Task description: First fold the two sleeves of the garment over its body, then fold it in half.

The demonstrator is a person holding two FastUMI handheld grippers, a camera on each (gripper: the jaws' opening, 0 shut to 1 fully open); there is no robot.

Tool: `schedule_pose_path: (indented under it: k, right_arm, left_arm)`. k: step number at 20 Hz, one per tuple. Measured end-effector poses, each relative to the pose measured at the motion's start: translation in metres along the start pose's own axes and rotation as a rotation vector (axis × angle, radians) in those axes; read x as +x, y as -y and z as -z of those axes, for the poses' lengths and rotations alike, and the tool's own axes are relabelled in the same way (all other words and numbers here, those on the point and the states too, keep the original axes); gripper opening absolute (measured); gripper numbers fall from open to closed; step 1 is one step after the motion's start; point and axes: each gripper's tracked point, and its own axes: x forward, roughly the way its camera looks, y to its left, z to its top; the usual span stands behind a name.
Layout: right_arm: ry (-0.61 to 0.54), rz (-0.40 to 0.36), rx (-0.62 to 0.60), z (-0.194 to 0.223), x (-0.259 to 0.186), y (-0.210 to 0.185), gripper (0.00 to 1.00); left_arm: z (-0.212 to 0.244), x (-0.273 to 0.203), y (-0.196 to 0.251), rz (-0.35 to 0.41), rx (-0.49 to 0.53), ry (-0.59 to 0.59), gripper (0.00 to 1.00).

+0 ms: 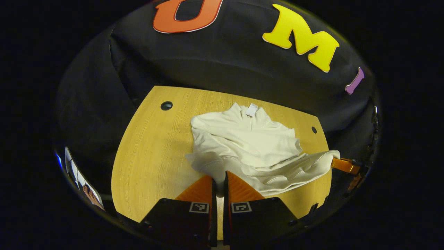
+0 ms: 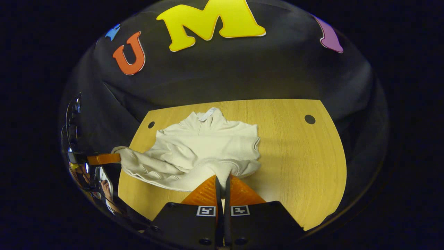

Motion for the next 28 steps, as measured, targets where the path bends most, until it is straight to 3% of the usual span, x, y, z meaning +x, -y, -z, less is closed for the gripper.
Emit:
schedule_pose_path:
  k: [1, 5, 11, 17, 20, 28]
  right_arm:
    - [0.007, -0.001, -0.003, -0.012, 0.006, -0.003, 0.01]
    - [0.014, 0.012, -0.004, -0.055, 0.046, -0.006, 0.00]
    - [-0.005, 0.034, 0.044, -0.100, 0.127, -0.001, 0.00]
    - [-0.049, 0.101, 0.124, -0.095, 0.223, 0.024, 0.01]
    - [-0.078, 0.137, 0.147, -0.084, 0.251, 0.034, 0.01]
    - [-0.077, 0.169, 0.136, -0.079, 0.272, 0.039, 0.02]
  left_arm:
    - [-0.058, 0.012, 0.011, 0.000, -0.001, 0.002, 0.09]
    - [-0.154, 0.114, -0.009, -0.009, 0.002, 0.008, 0.09]
    - [-0.207, 0.305, -0.056, -0.025, -0.030, -0.008, 0.09]
    - [-0.244, 0.501, -0.104, -0.044, 0.065, -0.027, 0.09]
    - [-0.247, 0.555, -0.100, -0.047, 0.105, -0.043, 0.09]
    - [-0.240, 0.571, -0.088, -0.043, 0.113, -0.018, 0.14]
